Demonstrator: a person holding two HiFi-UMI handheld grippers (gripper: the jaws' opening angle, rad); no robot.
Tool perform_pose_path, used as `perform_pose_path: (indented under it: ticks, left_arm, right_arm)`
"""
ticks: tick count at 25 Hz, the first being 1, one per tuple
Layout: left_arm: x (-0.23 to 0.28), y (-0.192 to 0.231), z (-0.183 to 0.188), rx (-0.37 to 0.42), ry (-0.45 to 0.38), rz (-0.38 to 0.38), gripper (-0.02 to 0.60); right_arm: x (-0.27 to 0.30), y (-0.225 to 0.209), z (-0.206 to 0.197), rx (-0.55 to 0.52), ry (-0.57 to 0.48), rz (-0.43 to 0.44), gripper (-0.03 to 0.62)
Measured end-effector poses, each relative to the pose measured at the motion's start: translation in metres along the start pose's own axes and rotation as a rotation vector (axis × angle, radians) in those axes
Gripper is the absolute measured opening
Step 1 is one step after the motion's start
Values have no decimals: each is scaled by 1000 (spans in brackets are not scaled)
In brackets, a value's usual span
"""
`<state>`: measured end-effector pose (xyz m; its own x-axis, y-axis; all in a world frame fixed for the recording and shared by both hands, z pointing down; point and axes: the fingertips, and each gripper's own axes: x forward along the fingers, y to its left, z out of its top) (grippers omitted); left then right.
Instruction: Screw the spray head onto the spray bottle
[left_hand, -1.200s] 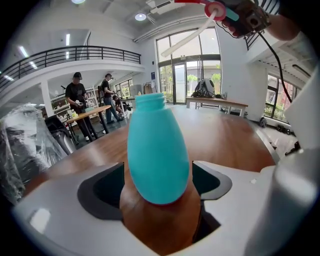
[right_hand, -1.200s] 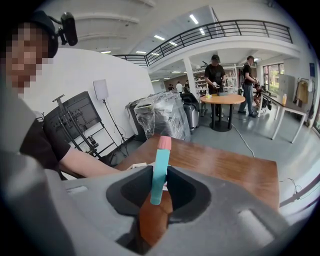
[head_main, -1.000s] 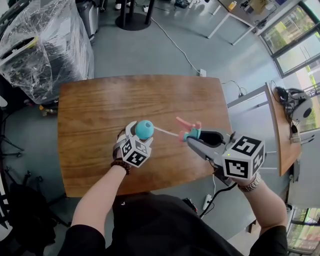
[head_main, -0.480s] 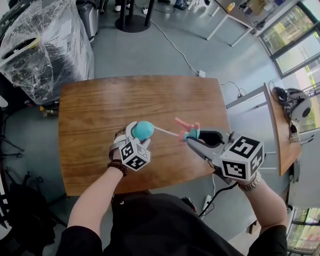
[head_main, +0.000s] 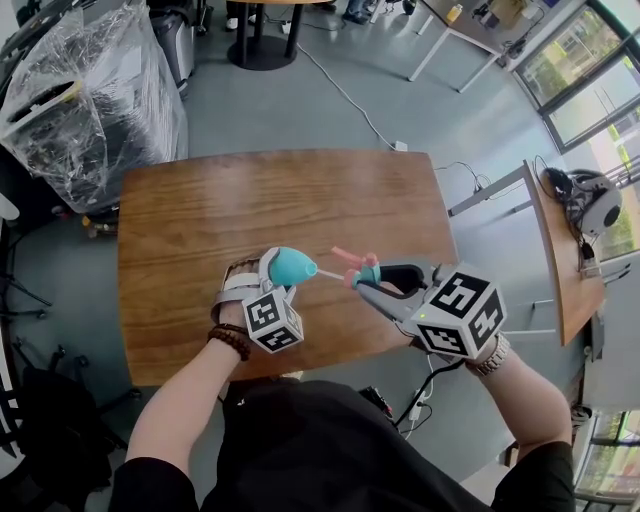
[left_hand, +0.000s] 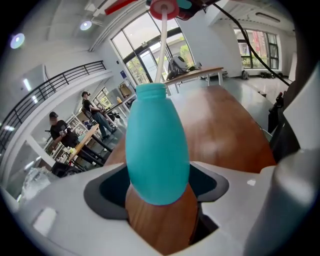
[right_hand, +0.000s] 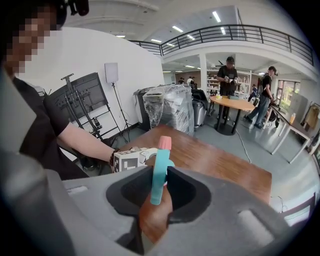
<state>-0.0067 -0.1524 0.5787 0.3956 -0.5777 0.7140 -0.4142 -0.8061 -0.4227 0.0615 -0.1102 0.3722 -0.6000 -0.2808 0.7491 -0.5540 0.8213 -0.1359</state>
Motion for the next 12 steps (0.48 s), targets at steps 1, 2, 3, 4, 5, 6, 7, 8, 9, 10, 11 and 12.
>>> perform_pose_path:
  ticks: [1, 2, 3, 4, 5, 6, 7, 8, 9, 10, 11, 12]
  left_arm:
    - [-2, -3, 3, 18, 5, -5, 393]
    - [-5, -5, 6, 34, 9, -10, 393]
    - [-7, -7, 9, 47, 12, -15, 393]
    - [-9, -10, 13, 58, 15, -21, 393]
    - [-11, -12, 17, 66, 16, -28, 391]
    - [-13, -14, 21, 72, 18, -36, 391]
    - [-15, -15, 24, 77, 20, -44, 391]
    - [-17, -17, 28, 81, 21, -53, 391]
    - [-19, -20, 31, 85, 23, -61, 391]
    - [-20, -22, 34, 89, 24, -69, 391]
    - [-22, -24, 37, 93, 27, -74, 391]
    - [-23, -25, 39, 99, 32, -77, 390]
  right_arm:
    - [2, 2, -3, -10, 3, 0, 80]
    - [4, 3, -5, -22, 7, -1, 80]
    - [6, 4, -7, -35, 10, -3, 80]
    - [8, 5, -9, -48, 13, -4, 80]
    - [9, 5, -11, -63, 15, -5, 80]
    - [11, 6, -12, -79, 16, -6, 80]
    - [13, 7, -13, -95, 17, -6, 80]
    - [14, 7, -14, -110, 18, -5, 80]
    - [16, 8, -16, -126, 20, -6, 80]
    - [17, 9, -17, -141, 21, -6, 80]
    - [18, 9, -19, -156, 23, -8, 80]
    - [19, 9, -19, -167, 24, -9, 80]
